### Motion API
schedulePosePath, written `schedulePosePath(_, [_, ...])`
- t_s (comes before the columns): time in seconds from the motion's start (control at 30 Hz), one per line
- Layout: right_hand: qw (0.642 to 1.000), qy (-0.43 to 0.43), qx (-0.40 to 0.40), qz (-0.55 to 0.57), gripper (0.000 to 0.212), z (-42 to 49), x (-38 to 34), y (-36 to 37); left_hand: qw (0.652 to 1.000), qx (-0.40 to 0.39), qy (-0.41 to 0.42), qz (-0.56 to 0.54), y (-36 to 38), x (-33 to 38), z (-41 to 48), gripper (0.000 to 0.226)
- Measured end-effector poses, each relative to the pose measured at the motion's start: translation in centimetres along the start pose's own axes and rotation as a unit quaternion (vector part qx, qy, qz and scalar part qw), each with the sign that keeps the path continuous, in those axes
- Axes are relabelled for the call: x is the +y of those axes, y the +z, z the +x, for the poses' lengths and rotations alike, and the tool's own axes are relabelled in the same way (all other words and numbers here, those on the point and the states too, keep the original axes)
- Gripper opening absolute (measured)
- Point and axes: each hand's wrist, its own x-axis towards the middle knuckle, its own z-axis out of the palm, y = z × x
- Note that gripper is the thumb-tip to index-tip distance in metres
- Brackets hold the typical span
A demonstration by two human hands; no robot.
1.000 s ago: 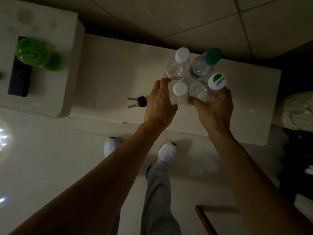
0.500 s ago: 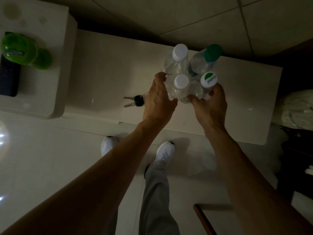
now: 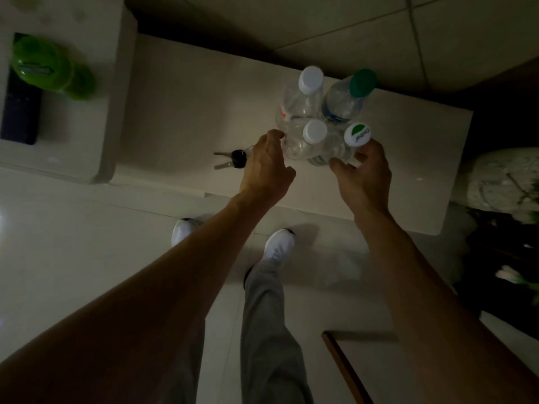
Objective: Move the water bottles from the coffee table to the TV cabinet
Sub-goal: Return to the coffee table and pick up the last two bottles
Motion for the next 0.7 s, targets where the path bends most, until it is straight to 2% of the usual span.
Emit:
schedulePosePath(0.17, [0.999,0.016,0.004,-0.052,0.046,-2.5,-1.4,-2.6,0.996,-0.056,0.009,0.072,-3.8,0.0,-2.0,0.042])
schedulePosePath(0.3, [0.995,-0.013,-0.024,-0.096,0.035,-5.9,-3.8,-5.3,0.987,-0.104,0.009,0.122,-8.8,0.4,-5.3,0.024])
schedulePosePath(0.5, [0.972,-0.080,-0.106,-0.195,0.032,-11.5,-8.1,-7.5,0.975,-0.142,0.012,0.167,-16.2,1.3,-11.9,0.024])
schedulePosePath(0.7, [0.930,-0.173,-0.193,-0.260,0.032,-17.1,-14.0,-7.3,0.981,-0.102,0.008,0.165,-22.1,3.0,-18.4,0.027])
